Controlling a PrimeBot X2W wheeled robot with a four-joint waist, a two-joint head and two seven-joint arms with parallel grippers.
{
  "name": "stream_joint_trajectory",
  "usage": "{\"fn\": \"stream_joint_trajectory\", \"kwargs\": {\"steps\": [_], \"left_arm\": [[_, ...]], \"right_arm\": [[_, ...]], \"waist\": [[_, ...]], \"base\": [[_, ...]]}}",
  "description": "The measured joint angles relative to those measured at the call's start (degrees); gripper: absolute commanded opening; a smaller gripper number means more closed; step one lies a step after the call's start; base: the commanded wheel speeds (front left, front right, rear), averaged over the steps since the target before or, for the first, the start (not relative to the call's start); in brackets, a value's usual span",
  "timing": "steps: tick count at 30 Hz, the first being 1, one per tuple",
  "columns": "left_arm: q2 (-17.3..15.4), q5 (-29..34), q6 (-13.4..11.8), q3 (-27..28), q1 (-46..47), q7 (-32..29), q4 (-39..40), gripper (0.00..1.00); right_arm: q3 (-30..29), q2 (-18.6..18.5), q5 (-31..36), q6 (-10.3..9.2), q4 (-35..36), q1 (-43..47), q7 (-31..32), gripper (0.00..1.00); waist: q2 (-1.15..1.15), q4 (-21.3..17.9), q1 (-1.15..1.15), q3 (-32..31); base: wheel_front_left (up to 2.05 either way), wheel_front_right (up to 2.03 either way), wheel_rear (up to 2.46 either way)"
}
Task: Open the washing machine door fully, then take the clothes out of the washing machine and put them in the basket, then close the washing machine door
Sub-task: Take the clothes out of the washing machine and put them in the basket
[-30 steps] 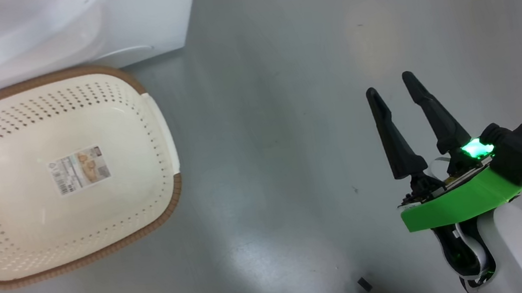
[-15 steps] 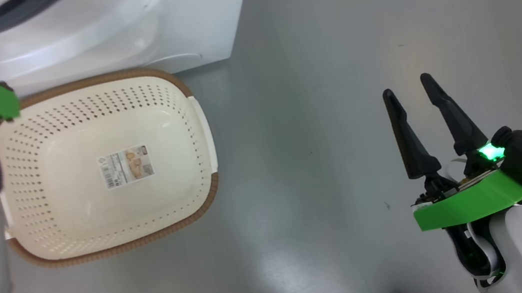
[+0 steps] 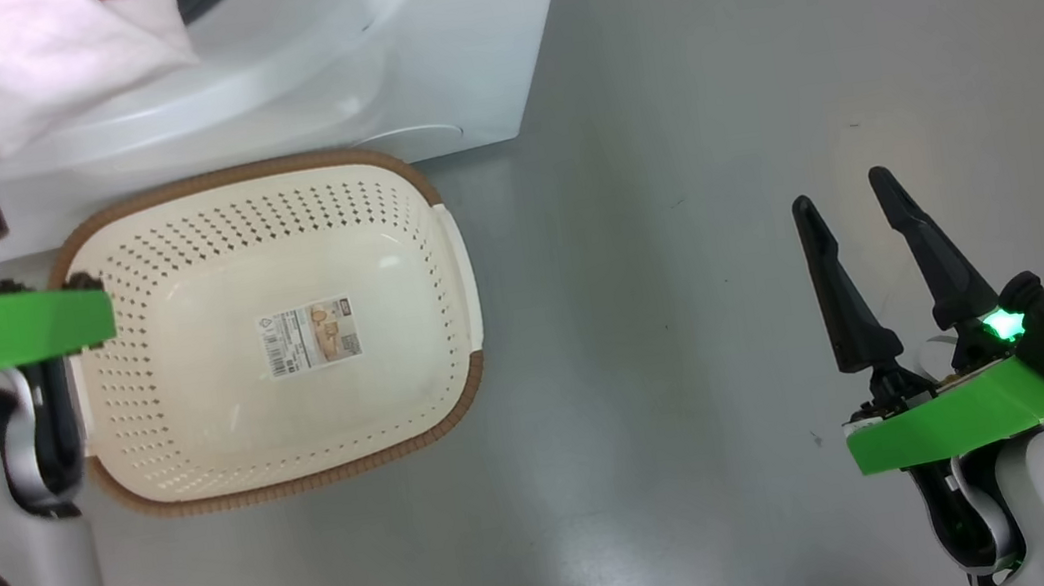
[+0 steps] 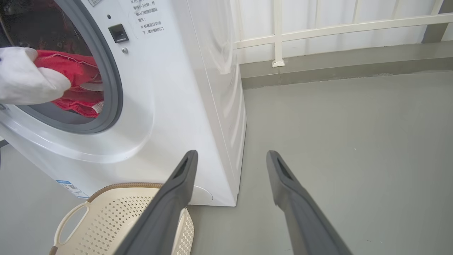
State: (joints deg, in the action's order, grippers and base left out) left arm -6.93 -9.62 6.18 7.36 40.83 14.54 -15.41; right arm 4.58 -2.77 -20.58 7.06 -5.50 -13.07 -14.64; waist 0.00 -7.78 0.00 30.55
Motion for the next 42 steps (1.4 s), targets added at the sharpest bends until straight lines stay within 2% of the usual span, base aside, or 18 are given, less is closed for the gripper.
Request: {"fn": "stream_joint_trajectory", "kwargs": {"steps": [12, 17, 21, 27, 35, 42], "left_arm": [[3.94, 1.07, 0.94, 3.52, -6.32, 0.18, 17.12, 0.00], [4.16, 0.96, 0.99, 3.20, -7.98, 0.23, 24.46, 0.00], [4.13, 0.96, 0.99, 2.61, -8.43, 0.24, 27.08, 0.00], [4.10, 0.88, 0.99, 1.66, -10.19, 0.25, 22.72, 0.00], [3.60, 0.32, 0.99, 0.40, -10.38, 0.24, 11.13, 0.00], [1.71, -0.60, 0.99, -1.33, -10.23, 0.23, 0.90, 0.00]], "right_arm": [[-0.04, 0.00, 0.00, 0.00, 0.09, 0.01, 0.00, 1.00], [-0.04, 0.01, -0.01, 0.01, 0.10, -0.02, 0.00, 1.00], [-0.08, 0.01, -0.01, 0.00, 0.12, -0.04, 0.00, 1.00], [0.04, 0.01, -0.11, 0.00, 0.14, -0.23, 0.00, 1.00], [0.69, 0.01, -1.02, 0.00, 0.32, -0.79, 0.00, 1.00], [1.69, 0.00, -1.57, 0.00, 0.45, -2.57, 0.00, 1.00]], "waist": [[0.00, 0.68, 0.00, 0.79], [0.00, 0.50, 0.00, 1.24], [0.00, 0.31, 0.00, 1.59], [0.00, 0.08, 0.00, 2.17], [0.00, -0.54, 0.00, 3.91], [0.00, -1.40, 0.00, 5.83]], "base": [[0.00, 0.00, 0.00], [0.00, 0.00, 0.00], [0.00, 0.00, 0.00], [0.00, 0.00, 0.00], [0.00, 0.00, 0.00], [0.00, 0.00, 0.00]]}}
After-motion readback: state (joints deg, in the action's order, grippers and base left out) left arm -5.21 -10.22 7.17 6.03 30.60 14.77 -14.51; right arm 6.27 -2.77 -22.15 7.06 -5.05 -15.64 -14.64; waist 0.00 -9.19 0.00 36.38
